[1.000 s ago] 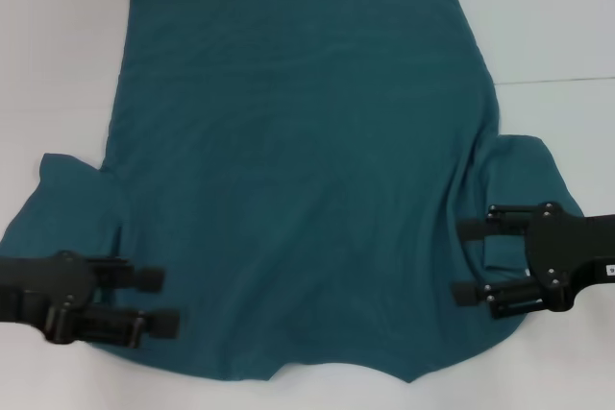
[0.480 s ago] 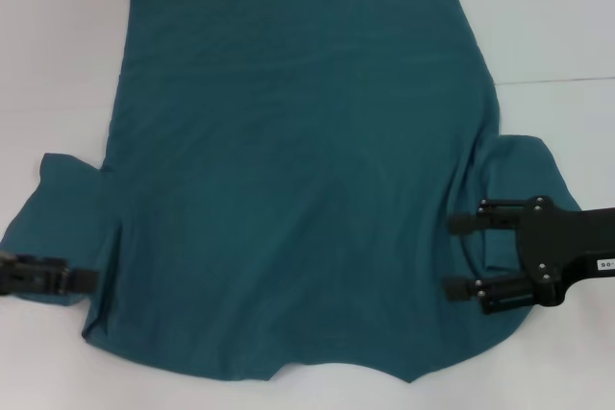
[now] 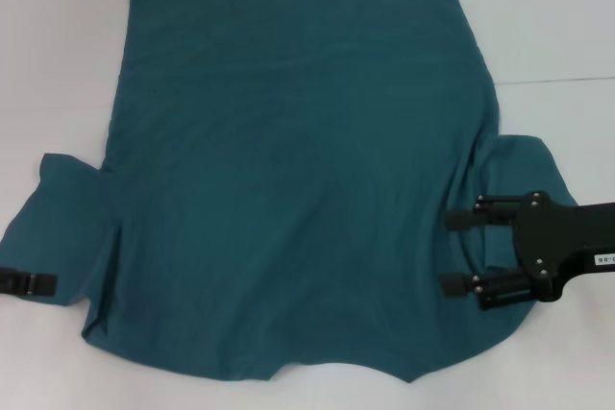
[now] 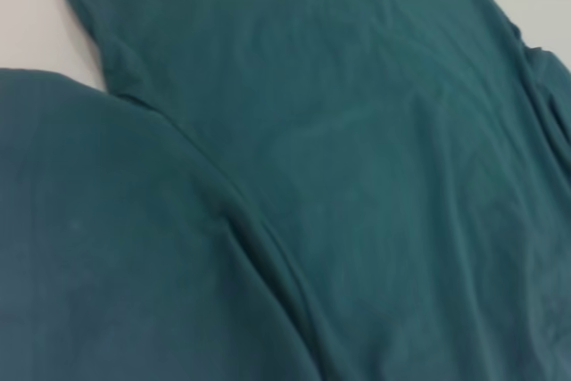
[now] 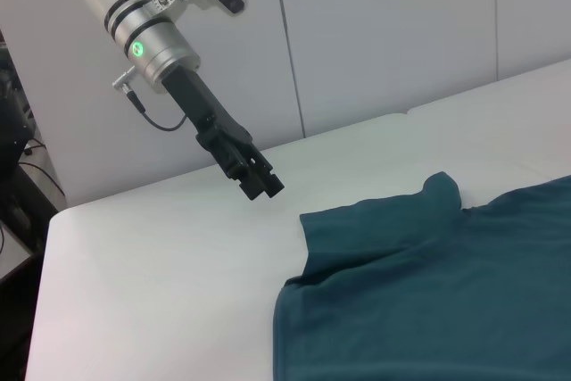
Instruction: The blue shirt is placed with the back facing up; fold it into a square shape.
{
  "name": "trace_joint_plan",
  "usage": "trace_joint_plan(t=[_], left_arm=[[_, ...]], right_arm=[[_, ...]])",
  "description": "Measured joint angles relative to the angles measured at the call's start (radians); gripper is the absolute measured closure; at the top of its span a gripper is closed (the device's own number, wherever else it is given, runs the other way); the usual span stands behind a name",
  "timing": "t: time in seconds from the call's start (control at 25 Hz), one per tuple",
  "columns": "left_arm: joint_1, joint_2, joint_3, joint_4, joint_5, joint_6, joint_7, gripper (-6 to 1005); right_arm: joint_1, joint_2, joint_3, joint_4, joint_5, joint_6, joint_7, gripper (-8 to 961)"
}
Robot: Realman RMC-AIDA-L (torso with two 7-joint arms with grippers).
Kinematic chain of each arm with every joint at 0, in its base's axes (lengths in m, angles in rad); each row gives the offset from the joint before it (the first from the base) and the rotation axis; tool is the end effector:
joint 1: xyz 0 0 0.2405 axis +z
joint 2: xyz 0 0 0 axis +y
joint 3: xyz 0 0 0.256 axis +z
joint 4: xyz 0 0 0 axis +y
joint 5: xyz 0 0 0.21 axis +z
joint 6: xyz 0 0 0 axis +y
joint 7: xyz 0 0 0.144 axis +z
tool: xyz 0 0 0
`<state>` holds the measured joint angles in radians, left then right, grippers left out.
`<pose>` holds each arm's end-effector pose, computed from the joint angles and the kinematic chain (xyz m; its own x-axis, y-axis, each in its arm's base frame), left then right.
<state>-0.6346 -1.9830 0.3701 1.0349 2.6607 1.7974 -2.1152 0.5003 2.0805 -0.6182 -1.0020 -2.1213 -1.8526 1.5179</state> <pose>-0.2990 0.3353 0.1134 0.4888 0.8424 0.2266 0.8658 -0.4366 -0.2444 0.2449 0.3122 0.0557 0.8712 -0.2745 -0.4070 -0.3449 -0.9322 -0.1095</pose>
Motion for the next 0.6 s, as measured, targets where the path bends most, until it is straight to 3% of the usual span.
trace_joint_plan(t=[0.6], left_arm=[[-0.007,-0.018,0.014,-0.035,0.063,-0.161,-0.005,178]], right_arm=[[0.013,0.004,-0.014,-0.001,-0.006,0.011,0.001,44]])
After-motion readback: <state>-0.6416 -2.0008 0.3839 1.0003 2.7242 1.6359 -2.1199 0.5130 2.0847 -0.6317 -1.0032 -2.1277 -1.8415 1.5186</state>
